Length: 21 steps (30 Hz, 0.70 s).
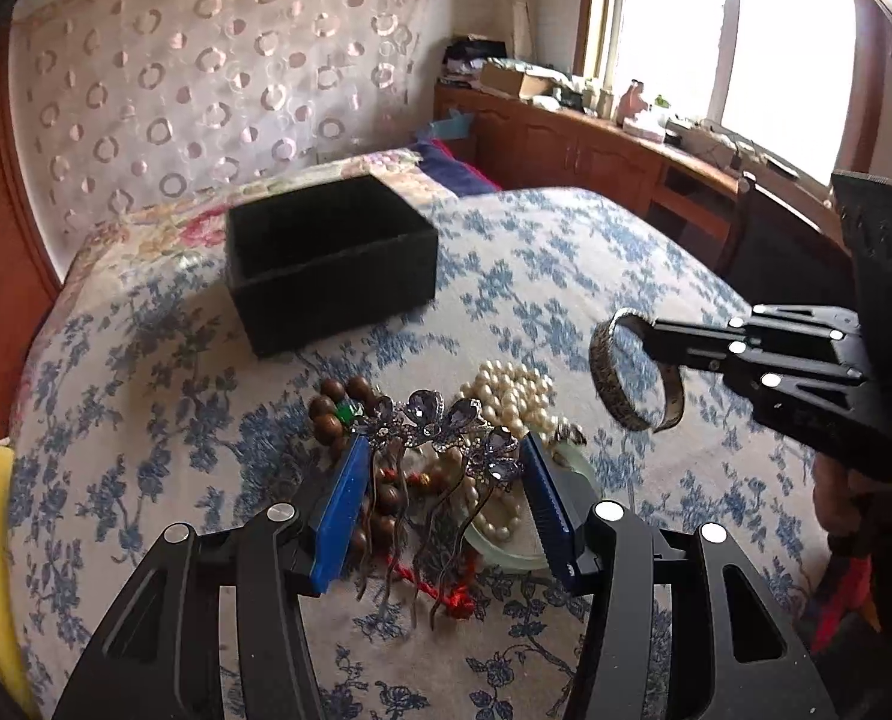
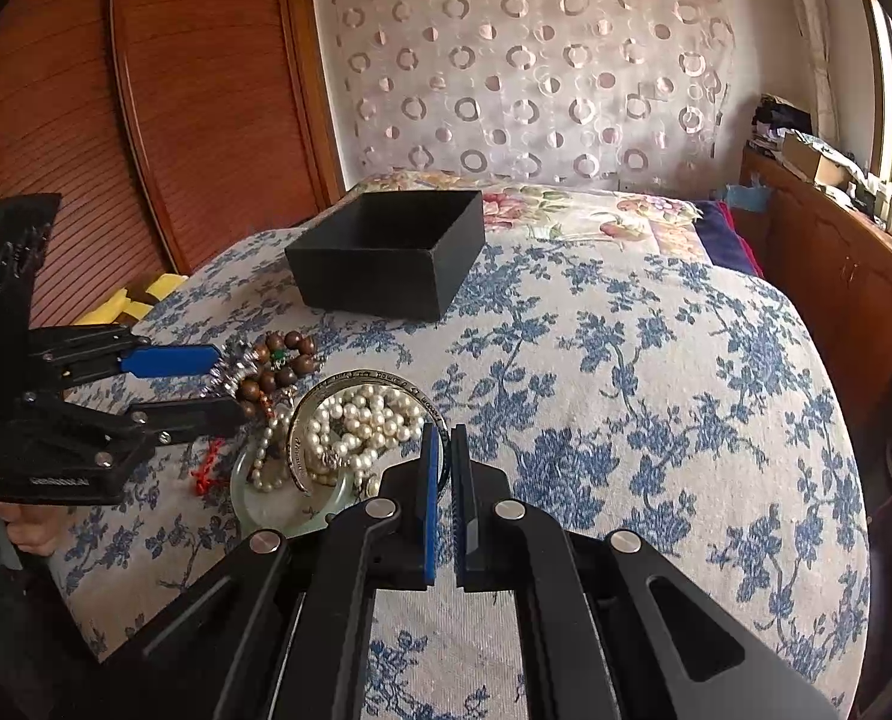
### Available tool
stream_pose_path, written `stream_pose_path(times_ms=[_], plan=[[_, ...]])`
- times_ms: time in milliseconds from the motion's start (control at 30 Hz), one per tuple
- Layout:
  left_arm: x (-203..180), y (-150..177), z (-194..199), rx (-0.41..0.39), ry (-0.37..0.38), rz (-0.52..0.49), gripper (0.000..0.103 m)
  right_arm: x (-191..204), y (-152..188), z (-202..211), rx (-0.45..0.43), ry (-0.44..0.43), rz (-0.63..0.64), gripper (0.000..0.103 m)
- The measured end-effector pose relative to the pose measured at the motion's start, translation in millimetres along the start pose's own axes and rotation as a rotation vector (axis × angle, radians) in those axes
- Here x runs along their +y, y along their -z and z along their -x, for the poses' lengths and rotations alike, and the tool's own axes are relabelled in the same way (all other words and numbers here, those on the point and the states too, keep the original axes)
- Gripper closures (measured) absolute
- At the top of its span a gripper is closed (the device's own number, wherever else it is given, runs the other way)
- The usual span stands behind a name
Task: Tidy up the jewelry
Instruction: 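Grasp and lift the silver hair combs with the left gripper while the right gripper holds the bangle, then lower the combs and bangle into the black box and open both grippers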
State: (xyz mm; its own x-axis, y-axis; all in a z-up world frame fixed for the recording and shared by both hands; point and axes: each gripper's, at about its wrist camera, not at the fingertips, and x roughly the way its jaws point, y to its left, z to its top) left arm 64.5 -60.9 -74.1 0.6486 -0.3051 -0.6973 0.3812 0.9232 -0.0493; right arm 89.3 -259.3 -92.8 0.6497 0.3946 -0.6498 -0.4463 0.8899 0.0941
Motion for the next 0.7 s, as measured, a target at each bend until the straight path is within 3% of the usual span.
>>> stream_pose_path(times_ms=[700], plan=[[35.4, -59.3, 17.0, -0.176, -0.031, 0.062, 0.054, -2.3, -76.7, -21.9, -0.067, 0.001, 0.070, 0.098]])
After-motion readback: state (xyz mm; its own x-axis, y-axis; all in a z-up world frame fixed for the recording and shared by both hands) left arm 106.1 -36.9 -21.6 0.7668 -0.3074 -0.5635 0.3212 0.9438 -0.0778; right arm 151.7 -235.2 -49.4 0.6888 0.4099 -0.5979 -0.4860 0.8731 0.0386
